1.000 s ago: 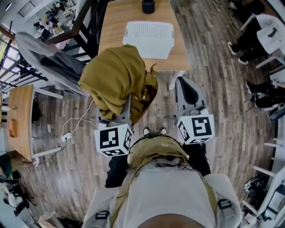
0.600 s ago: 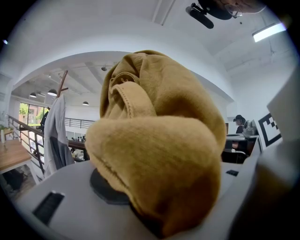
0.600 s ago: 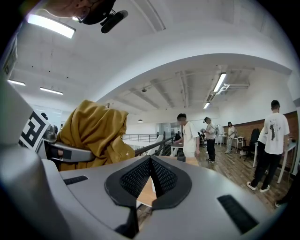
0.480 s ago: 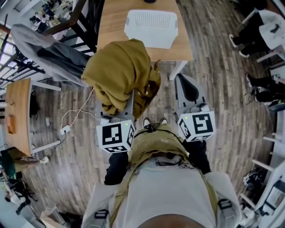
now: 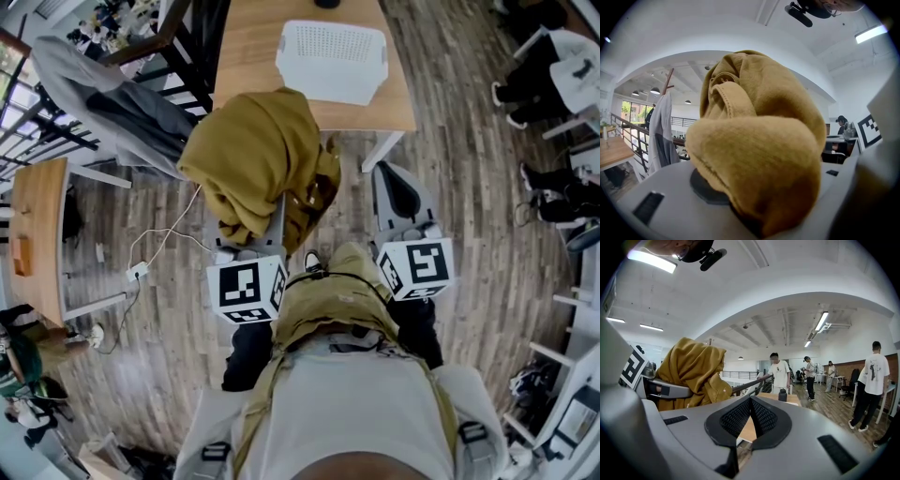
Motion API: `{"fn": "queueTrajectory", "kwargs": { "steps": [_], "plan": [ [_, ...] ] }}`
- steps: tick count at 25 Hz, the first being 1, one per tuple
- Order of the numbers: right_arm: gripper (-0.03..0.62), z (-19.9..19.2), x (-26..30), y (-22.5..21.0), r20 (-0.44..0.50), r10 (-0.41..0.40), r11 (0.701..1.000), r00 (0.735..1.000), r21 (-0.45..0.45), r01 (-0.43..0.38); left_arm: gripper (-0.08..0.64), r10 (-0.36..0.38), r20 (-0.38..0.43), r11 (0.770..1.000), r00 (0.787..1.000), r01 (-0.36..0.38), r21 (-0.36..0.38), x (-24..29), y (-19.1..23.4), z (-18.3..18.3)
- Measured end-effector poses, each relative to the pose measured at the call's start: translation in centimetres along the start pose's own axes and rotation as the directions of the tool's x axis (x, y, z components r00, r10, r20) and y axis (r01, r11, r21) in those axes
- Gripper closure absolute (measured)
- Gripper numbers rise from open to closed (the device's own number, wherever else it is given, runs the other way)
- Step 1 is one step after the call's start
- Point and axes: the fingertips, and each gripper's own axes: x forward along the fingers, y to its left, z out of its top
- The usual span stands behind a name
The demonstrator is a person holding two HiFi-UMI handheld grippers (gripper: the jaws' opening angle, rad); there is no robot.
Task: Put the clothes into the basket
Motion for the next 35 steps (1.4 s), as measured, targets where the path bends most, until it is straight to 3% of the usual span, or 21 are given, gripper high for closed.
{"fn": "queueTrajectory", "kwargs": {
  "steps": [13, 22, 35],
  "plan": [
    [0.571, -1.1, 4.8, -3.2, -0.007, -0.006, 1.000, 1.000, 0.022, 0.006, 0.316, 0.015, -0.007, 1.000, 1.000, -0.015, 0.005, 4.4, 1.1, 0.0],
    [0.571, 0.1, 12.0, -7.6, 0.003, 0.001, 1.000, 1.000, 0.030, -0.001, 0.316, 0.035, 0.007, 0.999, 0.999, -0.035, 0.012, 12.4, 2.9, 2.6],
    [0.571, -0.6, 20.7, -15.5, -0.068, -0.011, 0.998, 0.998, 0.060, 0.015, 0.316, 0.015, -0.081, 1.000, 0.997, -0.015, -0.001, 25.1, 2.8, 3.1]
  ]
}}
